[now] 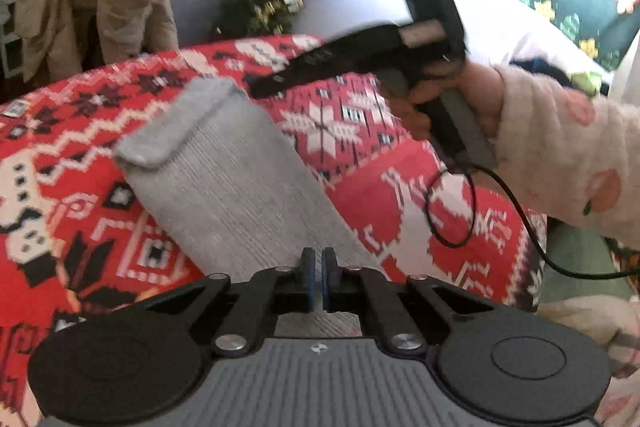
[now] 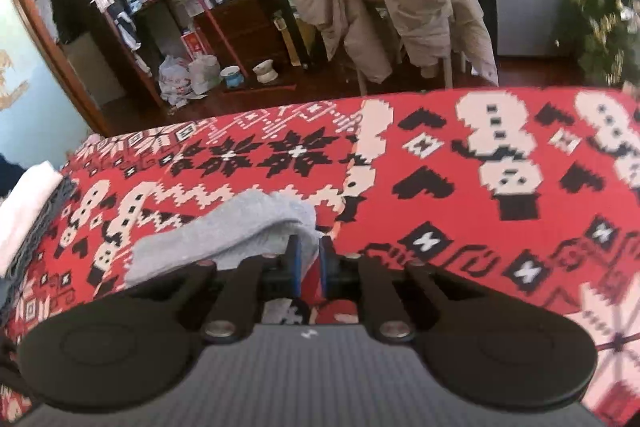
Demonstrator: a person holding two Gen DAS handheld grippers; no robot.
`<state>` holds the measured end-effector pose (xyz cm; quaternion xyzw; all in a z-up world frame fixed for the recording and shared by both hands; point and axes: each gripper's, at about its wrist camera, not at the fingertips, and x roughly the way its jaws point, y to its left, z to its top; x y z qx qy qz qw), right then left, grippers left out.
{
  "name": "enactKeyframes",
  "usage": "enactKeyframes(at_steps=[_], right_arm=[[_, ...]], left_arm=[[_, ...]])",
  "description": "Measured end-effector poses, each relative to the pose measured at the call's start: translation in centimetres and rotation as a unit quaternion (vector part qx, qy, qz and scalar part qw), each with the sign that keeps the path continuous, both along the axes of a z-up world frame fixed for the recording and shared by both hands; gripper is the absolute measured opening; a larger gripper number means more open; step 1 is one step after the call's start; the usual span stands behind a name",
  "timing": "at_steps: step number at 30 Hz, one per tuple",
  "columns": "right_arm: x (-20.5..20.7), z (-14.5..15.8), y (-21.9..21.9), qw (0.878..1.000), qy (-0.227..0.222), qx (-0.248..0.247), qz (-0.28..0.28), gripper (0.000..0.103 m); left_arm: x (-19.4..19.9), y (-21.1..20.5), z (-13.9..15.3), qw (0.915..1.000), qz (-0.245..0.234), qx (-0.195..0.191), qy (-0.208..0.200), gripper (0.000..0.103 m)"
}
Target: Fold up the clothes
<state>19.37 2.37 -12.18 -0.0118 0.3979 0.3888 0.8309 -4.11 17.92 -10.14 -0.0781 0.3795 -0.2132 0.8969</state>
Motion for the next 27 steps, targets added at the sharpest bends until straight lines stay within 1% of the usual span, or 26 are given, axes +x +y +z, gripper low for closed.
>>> enactKeyframes(at_steps=[4, 7, 10, 12, 16, 17, 19, 22, 25, 26, 27], right_arm=[[-1.5, 3.0, 0.2, 0.999, -0.033, 0.015, 0.019, 0.013], [-1.6, 3.9, 2.1, 0.998, -0.046, 0.018, 0.041, 0.013], [-0.9, 2.7, 4.1, 0.998, -0.037, -0.005, 0.055, 0.013], [-0.4, 1.6, 4.9, 0.997, -0.028, -0.021, 0.064, 0.013], [-0.1, 0.0, 5.2, 0.996, -0.034, -0.032, 0.073, 0.010], [0.0, -0.2, 5.1, 0.996, -0.036, -0.032, 0.072, 0.009], [0.2, -0.5, 5.0, 0.996, -0.040, -0.031, 0.072, 0.008], [0.4, -0.7, 4.8, 0.996, -0.044, -0.027, 0.071, 0.008], [0.8, -0.1, 4.4, 0.997, -0.047, -0.027, 0.052, 0.009], [0.9, 0.1, 4.1, 0.998, -0.046, -0.025, 0.043, 0.013], [1.0, 0.3, 3.7, 0.998, -0.042, -0.023, 0.034, 0.016]], left_arm=[[0.6, 2.1, 1.3, 0.9981, 0.047, -0.021, -0.033, 0.004], [2.3, 3.3, 1.5, 0.9949, 0.084, -0.015, -0.054, 0.004], [4.4, 4.2, 1.3, 0.9920, 0.110, -0.014, -0.062, 0.004], [5.7, 4.7, 0.8, 0.9912, 0.113, -0.009, -0.068, 0.004], [6.9, 4.9, -1.0, 0.9923, 0.112, 0.011, -0.052, 0.005], [7.1, 4.9, -1.5, 0.9925, 0.112, 0.016, -0.047, 0.005], [7.3, 5.1, -2.2, 0.9927, 0.113, 0.021, -0.038, 0.005], [6.7, 5.3, -1.9, 0.9926, 0.115, 0.018, -0.033, 0.006], [5.7, 5.4, -1.6, 0.9927, 0.115, 0.026, -0.028, 0.008], [5.3, 5.5, -1.5, 0.9926, 0.115, 0.028, -0.026, 0.007], [4.9, 5.5, -1.4, 0.9926, 0.116, 0.027, -0.025, 0.007]])
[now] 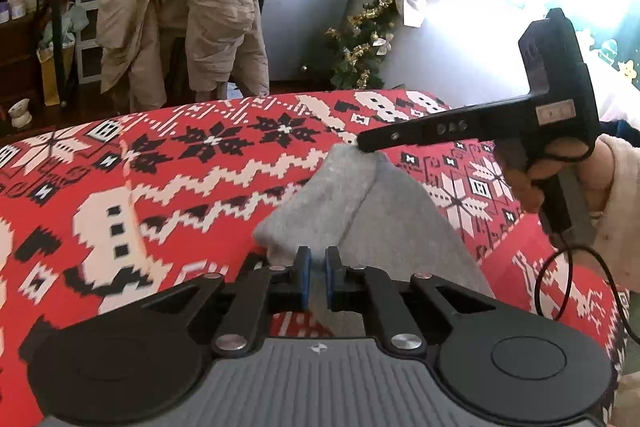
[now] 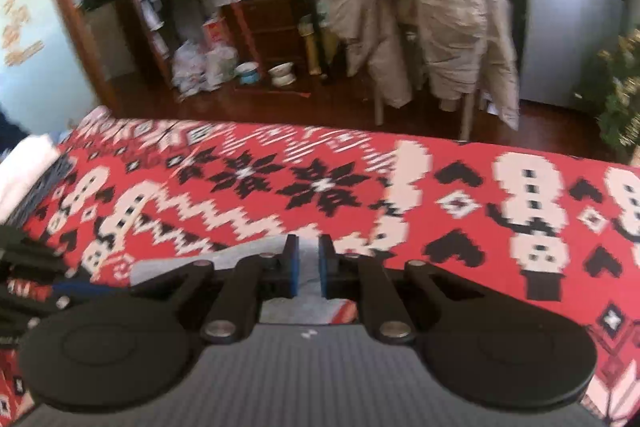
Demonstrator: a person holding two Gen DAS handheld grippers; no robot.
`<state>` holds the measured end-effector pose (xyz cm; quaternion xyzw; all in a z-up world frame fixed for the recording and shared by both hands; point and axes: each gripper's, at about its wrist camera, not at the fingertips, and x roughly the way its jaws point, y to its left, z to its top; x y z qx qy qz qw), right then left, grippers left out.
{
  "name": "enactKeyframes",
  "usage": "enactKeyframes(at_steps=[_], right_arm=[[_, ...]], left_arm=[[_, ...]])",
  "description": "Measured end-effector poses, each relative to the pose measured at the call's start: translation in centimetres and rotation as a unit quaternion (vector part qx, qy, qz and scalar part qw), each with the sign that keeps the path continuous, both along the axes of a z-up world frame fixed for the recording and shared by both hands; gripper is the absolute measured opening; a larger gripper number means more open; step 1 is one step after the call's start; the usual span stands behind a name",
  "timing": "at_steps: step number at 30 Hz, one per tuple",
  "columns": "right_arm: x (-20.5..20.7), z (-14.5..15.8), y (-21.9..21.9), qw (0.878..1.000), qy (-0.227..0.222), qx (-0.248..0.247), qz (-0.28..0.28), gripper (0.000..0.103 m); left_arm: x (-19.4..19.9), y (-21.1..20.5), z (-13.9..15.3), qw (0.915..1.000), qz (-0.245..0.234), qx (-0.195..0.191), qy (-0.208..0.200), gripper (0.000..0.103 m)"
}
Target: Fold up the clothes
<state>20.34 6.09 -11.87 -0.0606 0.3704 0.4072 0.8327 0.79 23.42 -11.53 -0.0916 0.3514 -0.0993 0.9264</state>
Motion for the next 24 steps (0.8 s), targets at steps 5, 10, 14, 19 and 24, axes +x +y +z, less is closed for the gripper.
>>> enactKeyframes(at_steps=[5, 10, 14, 19, 24], right_arm=[[-2.6, 1.3, -1.6, 1.000, 0.007, 0.018, 0.008, 0.016], [-7.7, 2.1, -1.3, 0.999, 0.009, 0.026, 0.036, 0.016], [-11.3, 2.1, -0.2, 0.998, -0.015, 0.003, 0.056, 0.016], [-13.8, 1.7, -0.8, 0.999, -0.004, 0.002, 0.046, 0.016], [-18.0, 0.9, -2.6, 0.998, 0.007, -0.008, 0.066, 0.016]], left_arm=[[-2.0, 0.3, 0.4, 0.9999, 0.003, -0.016, -0.002, 0.007], [-3.5, -0.1, 0.3, 0.9994, 0.007, -0.033, -0.001, 0.007], [-3.2, 0.3, 0.1, 0.9964, 0.039, -0.076, 0.002, 0.007], [-4.7, -1.1, 0.2, 0.9944, 0.027, -0.101, 0.012, 0.007], [-8.0, -4.0, -0.6, 0.9973, 0.004, -0.070, 0.022, 0.007]])
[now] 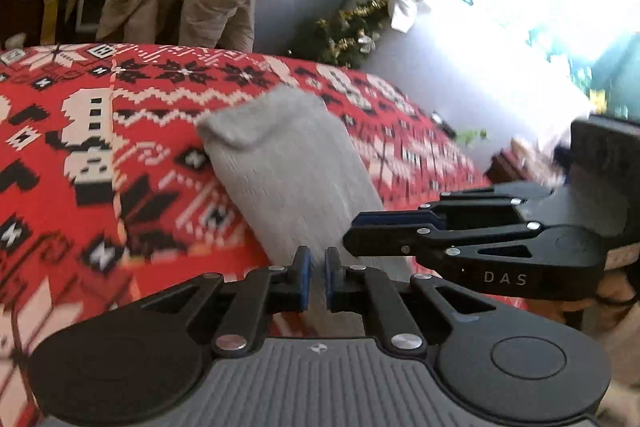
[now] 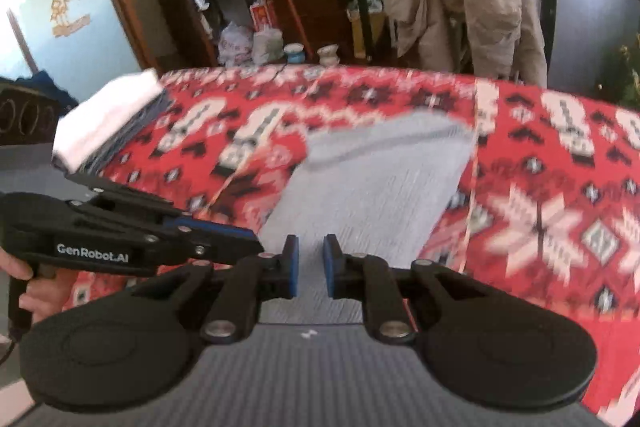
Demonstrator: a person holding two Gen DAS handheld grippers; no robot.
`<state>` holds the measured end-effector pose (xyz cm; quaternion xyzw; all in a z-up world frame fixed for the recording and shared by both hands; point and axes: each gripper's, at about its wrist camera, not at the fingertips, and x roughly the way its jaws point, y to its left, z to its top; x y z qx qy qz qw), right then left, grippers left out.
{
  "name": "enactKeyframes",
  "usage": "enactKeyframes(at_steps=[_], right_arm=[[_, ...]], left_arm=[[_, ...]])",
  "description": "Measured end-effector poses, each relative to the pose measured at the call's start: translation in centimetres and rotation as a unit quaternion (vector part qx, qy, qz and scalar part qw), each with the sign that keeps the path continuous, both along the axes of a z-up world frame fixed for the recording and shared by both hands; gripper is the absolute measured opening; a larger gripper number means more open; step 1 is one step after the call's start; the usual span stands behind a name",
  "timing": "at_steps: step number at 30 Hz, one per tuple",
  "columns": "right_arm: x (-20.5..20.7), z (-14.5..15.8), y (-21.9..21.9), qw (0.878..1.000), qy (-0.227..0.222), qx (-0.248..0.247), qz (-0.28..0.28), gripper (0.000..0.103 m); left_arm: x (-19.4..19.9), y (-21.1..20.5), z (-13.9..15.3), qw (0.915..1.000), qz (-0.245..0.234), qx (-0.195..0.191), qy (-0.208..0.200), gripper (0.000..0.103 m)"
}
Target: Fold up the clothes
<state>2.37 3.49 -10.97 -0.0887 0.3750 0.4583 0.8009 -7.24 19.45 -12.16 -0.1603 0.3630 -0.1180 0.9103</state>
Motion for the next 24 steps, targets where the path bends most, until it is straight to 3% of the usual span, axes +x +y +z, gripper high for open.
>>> enactKeyframes(at_steps=[7, 12, 18, 24], right_arm=[[-4.4, -1.4, -2.1, 1.000, 0.005, -0.011, -0.003, 0.016], [-5.8, -0.5, -2.8, 1.000, 0.001, -0.005, -0.007, 0.016], [-5.0, 0.7, -1.2, 0.999, -0.023, 0.009, -0.036, 0.015], [-4.7, -0.7, 0.3, 0.998, -0.014, -0.003, -0.060, 0.015]], left_arm=[[-3.1, -1.2, -1.1, 0.9994, 0.004, 0.024, 0.024, 0.007], [-4.4, -1.3, 0.4, 0.9991, 0.024, 0.034, 0.011, 0.007], [-5.1, -1.8, 1.8, 0.9978, 0.038, 0.052, 0.012, 0.007], [-6.5, -1.5, 2.2, 0.9963, 0.050, 0.067, 0.019, 0.007]])
